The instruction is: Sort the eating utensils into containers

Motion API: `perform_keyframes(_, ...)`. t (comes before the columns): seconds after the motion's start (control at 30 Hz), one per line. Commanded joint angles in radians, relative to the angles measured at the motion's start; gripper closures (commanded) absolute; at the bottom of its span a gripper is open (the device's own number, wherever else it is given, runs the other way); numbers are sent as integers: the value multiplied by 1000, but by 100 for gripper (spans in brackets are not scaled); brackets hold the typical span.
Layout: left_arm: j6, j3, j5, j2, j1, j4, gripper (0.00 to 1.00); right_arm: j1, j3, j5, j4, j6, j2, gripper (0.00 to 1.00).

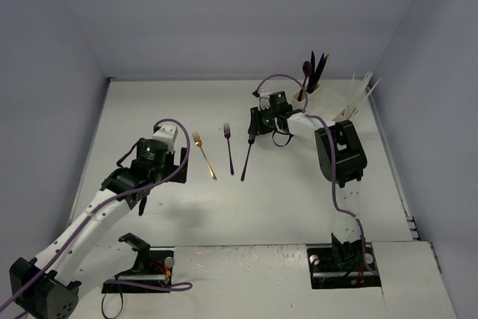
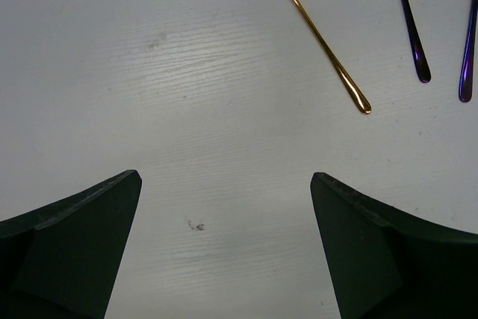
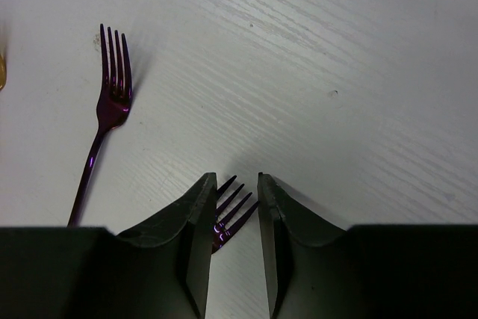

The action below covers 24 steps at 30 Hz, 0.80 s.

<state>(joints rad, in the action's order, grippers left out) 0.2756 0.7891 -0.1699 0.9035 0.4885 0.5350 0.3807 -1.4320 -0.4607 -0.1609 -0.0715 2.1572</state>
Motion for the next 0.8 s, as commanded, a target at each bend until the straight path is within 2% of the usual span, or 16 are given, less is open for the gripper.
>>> perform_keyframes(0.0, -10, 24, -14, 5, -7, -23, 3, 7, 27, -16, 1, 17, -49, 79)
perform_keyframes(0.1, -12, 24, -12, 3, -7, -23, 4, 7, 32, -10, 1, 19, -67, 92)
perform_keyframes(0.2, -12, 24, -11, 2, -7, -23, 3, 9, 36, -5, 1, 22, -100, 100)
perform_keyframes(0.6, -9, 27, -10, -7, -7, -25, 4, 18, 103, 132, 6, 59, -421, 100)
perform_keyframes(0.77, -7, 25, -13, -14, -7, -24, 4, 20, 136, 291, 7, 98, -578, 100)
